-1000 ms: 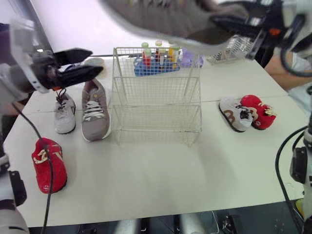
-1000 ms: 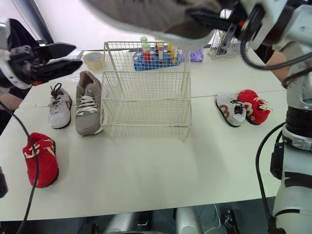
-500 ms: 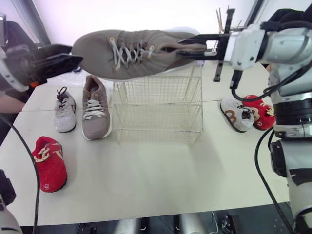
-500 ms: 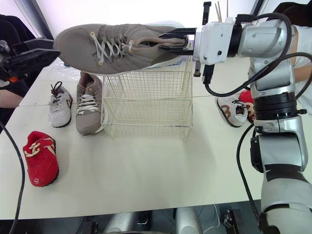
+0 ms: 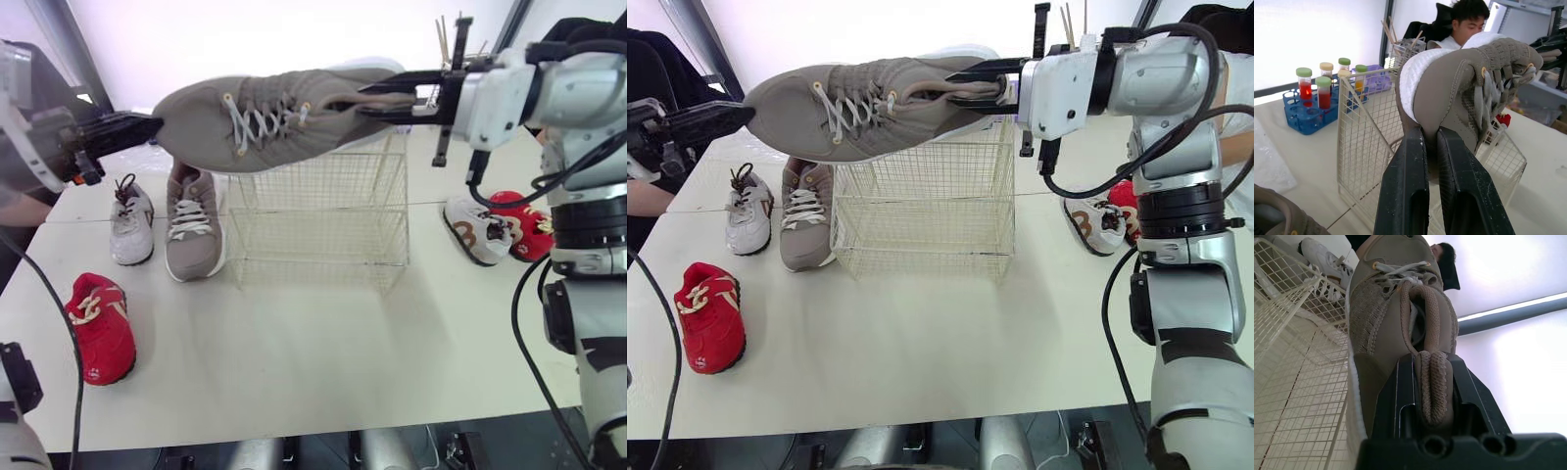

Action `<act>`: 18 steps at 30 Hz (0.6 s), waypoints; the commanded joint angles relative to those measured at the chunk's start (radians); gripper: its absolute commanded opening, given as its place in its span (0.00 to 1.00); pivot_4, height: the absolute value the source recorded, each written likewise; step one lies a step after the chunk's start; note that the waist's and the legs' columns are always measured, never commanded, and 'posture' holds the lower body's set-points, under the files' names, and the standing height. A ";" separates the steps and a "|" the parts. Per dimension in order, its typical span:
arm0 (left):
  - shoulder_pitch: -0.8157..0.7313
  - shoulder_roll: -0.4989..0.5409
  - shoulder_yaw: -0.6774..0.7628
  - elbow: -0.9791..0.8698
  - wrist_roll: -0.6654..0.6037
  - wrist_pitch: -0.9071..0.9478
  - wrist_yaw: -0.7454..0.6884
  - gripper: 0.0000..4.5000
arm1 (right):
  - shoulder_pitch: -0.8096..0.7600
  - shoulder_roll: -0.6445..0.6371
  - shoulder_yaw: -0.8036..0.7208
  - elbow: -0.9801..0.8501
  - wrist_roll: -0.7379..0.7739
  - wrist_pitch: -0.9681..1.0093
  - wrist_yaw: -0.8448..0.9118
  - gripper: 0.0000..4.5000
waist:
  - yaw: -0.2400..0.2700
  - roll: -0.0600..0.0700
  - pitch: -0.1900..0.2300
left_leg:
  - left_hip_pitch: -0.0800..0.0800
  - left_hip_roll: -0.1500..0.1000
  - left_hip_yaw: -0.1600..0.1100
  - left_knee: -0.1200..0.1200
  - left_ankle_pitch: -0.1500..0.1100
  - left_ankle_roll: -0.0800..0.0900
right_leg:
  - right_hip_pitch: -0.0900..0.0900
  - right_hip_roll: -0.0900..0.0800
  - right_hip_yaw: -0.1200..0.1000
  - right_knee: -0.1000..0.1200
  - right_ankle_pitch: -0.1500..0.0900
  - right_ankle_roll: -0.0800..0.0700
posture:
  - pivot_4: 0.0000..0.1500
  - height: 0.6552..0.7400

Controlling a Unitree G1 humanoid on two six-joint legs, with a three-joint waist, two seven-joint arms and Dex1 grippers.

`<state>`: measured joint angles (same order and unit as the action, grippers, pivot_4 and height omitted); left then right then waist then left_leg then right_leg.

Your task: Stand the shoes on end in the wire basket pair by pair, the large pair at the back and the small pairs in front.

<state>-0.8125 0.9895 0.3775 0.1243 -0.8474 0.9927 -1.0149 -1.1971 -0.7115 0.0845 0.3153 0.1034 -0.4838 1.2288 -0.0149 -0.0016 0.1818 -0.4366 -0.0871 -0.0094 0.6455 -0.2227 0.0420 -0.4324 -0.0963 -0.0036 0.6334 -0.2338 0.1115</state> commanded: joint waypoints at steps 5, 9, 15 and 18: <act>-0.042 -0.020 -0.006 -0.037 -0.033 0.005 -0.018 0.00 | -0.080 0.012 -0.021 -0.076 0.034 -0.002 -0.027 0.04 | -0.001 0.000 0.000 | 0.000 0.000 0.000 0.000 0.000 0.000 | 0.000 0.000 0.000 0.000 0.000 0.000 | 1.00 1.00; -0.043 0.011 0.018 -0.015 -0.022 0.010 -0.012 0.36 | -0.078 -0.001 -0.023 -0.069 0.028 0.003 -0.021 0.04 | -0.001 0.000 0.000 | 0.000 0.000 0.000 0.000 0.000 0.000 | 0.000 0.000 0.000 0.000 0.000 0.000 | 1.00 1.00; -0.037 0.043 0.020 -0.002 0.001 -0.013 -0.025 0.99 | -0.079 -0.008 -0.026 -0.077 0.038 0.017 -0.019 0.04 | -0.002 0.000 0.000 | 0.000 0.000 0.000 0.000 0.000 0.000 | -0.001 0.000 0.000 0.001 0.000 0.000 | 1.00 1.00; -0.037 0.045 0.008 0.010 0.016 -0.032 -0.037 0.99 | -0.082 -0.006 -0.025 -0.085 0.043 0.021 -0.020 0.04 | 0.001 0.000 0.000 | 0.000 0.000 0.000 0.000 0.000 0.000 | -0.001 0.000 0.000 0.001 0.000 0.000 | 1.00 1.00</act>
<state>-0.8321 1.0177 0.3764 0.1366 -0.8367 0.9879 -1.0414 -1.2335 -0.7111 0.0959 0.2681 0.1096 -0.4641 1.2323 -0.0138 -0.0015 0.1819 -0.4366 -0.0872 -0.0093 0.6457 -0.2226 0.0418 -0.4330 -0.0964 -0.0036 0.6345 -0.2338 0.1115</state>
